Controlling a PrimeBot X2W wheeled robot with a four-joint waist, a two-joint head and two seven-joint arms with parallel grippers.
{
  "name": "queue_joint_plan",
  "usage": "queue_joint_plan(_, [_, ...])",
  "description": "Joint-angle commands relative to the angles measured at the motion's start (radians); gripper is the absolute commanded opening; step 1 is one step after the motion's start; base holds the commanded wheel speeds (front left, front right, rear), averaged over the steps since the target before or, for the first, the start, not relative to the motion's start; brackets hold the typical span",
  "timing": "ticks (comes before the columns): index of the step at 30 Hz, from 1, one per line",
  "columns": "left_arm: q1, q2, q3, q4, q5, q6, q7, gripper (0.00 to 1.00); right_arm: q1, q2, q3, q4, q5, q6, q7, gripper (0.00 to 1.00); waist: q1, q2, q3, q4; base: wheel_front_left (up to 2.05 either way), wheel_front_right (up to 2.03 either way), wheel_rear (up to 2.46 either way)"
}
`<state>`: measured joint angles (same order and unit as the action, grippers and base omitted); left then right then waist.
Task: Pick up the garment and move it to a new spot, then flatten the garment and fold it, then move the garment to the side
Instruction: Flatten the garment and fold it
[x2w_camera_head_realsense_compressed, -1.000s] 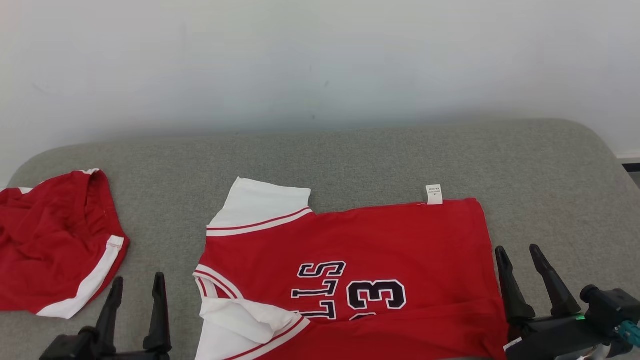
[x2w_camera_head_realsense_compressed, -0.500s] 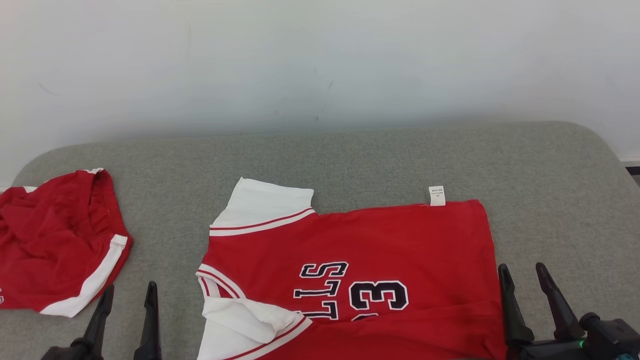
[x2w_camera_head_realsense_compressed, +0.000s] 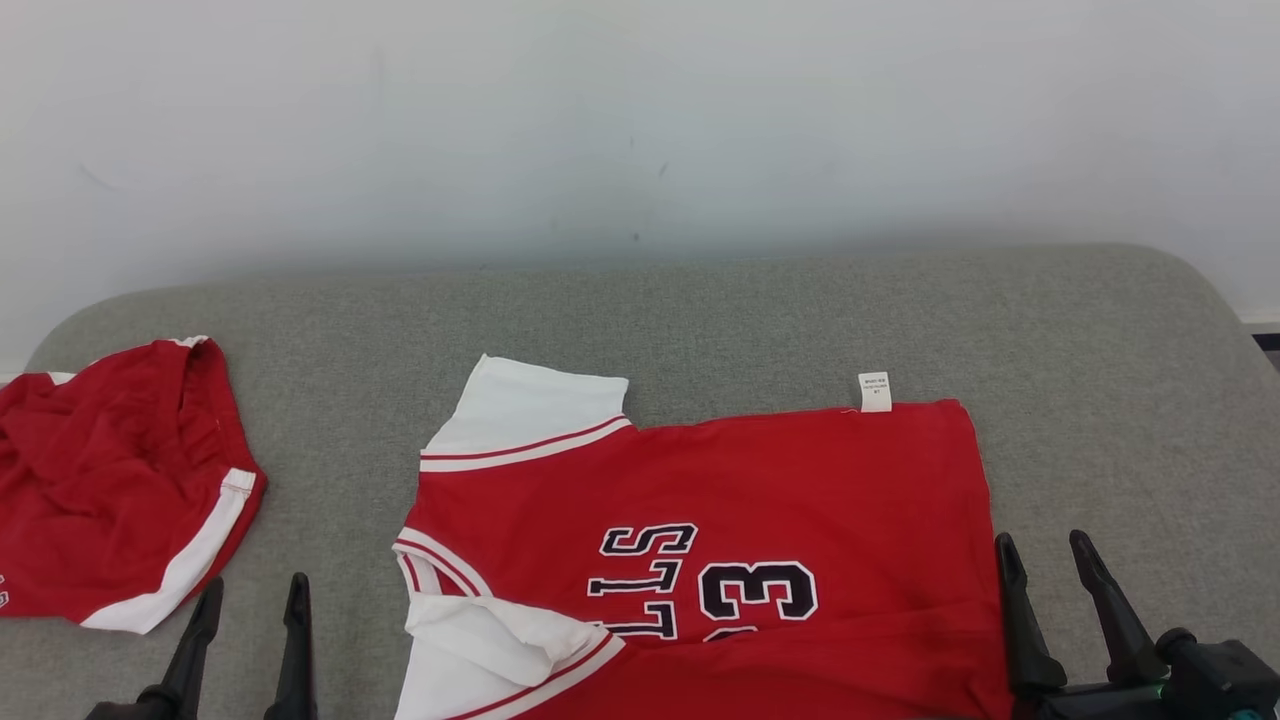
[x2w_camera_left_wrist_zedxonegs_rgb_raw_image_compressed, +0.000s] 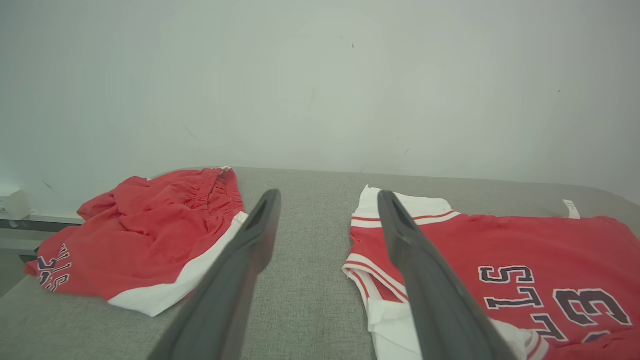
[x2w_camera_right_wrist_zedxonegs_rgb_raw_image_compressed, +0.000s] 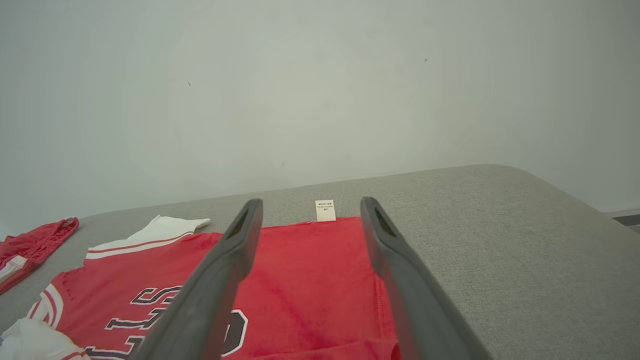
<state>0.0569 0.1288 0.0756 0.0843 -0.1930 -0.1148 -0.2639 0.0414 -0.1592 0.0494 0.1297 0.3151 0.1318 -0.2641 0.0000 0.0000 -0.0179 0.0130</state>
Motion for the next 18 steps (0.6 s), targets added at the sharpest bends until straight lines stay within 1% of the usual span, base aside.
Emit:
queue_joint_plan(1, [0.012,-0.003,0.005,0.002,0.006,-0.002,0.000,1.00,0.002,-0.006,0.001,0.004,-0.001,-0.002,0.000,1.00,0.0000,0.0000,0.001,-0.001,0.00,0.00,0.00])
queue_joint_plan(6, [-0.027,0.024,-0.013,0.021,0.017,-0.007,0.000,1.00,-0.032,-0.036,0.016,0.024,0.005,-0.002,0.000,1.00,0.0000,0.0000,0.019,-0.006,0.00,0.00,0.00])
queue_joint_plan(10, [-0.126,0.086,-0.044,0.048,0.003,-0.013,0.005,1.00,-0.109,-0.087,0.035,0.066,0.037,-0.002,0.000,1.00,0.0000,0.0000,0.068,-0.015,0.00,0.00,0.00])
queue_joint_plan(13, [-0.238,0.145,-0.071,0.067,-0.022,-0.013,0.029,1.00,-0.205,-0.133,0.054,0.108,0.065,-0.002,0.005,1.00,0.0000,0.0000,0.124,-0.023,0.00,0.00,0.00])
queue_joint_plan(14, [-0.238,0.145,-0.071,0.067,-0.022,-0.013,0.029,1.00,-0.205,-0.133,0.054,0.108,0.065,-0.002,0.005,1.00,0.0000,0.0000,0.124,-0.023,0.00,0.00,0.00])
queue_joint_plan(17, [-0.371,0.204,-0.138,0.096,-0.059,-0.014,0.076,1.00,-0.309,-0.178,0.073,0.170,0.099,-0.002,0.032,1.00,0.0000,0.0000,0.187,-0.031,0.00,0.00,0.00])
queue_joint_plan(18, [-0.462,0.246,-0.185,0.127,-0.097,-0.014,0.107,1.00,-0.384,-0.197,0.091,0.208,0.115,-0.002,0.054,1.00,0.0000,0.0000,0.228,-0.038,0.00,0.00,0.00])
